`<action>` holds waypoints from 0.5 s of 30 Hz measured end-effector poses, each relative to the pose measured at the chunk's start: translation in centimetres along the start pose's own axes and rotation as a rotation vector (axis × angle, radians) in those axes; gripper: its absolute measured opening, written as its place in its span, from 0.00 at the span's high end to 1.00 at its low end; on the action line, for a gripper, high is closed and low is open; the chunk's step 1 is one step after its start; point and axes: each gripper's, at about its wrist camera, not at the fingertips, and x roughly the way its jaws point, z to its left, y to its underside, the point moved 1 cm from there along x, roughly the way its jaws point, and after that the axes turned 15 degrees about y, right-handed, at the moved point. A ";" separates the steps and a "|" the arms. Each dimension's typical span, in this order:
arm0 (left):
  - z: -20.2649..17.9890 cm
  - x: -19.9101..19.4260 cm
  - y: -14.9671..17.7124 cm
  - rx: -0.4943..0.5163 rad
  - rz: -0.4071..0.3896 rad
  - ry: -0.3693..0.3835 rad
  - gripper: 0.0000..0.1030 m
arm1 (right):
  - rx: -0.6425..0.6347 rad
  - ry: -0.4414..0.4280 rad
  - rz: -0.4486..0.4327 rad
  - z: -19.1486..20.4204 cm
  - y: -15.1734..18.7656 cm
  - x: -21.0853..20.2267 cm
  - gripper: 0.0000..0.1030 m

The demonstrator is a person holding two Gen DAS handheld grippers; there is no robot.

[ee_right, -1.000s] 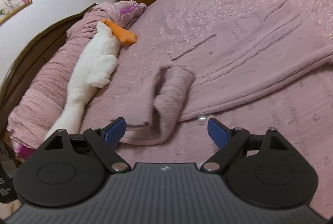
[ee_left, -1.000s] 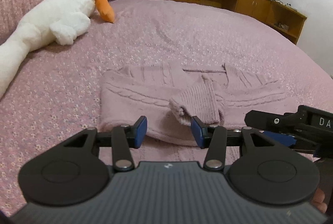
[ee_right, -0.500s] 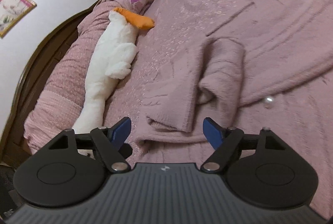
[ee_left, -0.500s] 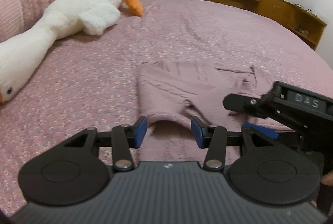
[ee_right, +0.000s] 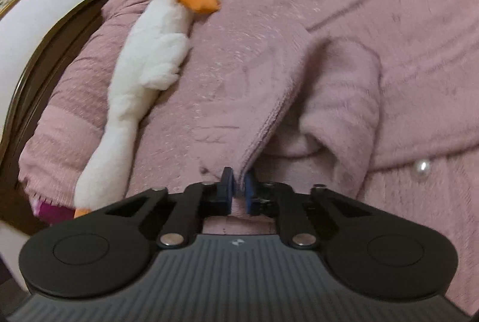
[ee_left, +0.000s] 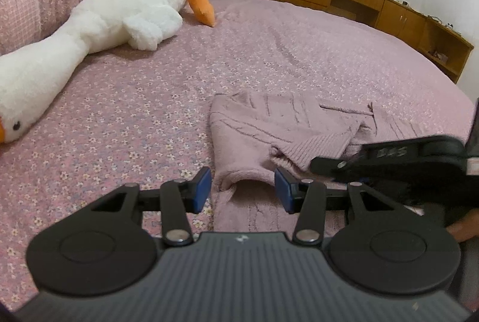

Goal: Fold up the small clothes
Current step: 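Move both open grippers over the folded cardigan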

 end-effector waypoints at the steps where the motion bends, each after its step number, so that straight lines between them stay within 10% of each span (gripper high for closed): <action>1: 0.0 0.1 0.0 -0.001 0.001 -0.001 0.53 | -0.025 -0.006 -0.016 0.2 -0.3 -0.7 0.94; 15: -0.7 1.7 -0.4 0.027 0.028 -0.005 0.53 | -0.306 0.140 -0.204 -3.7 -6.5 -12.3 0.94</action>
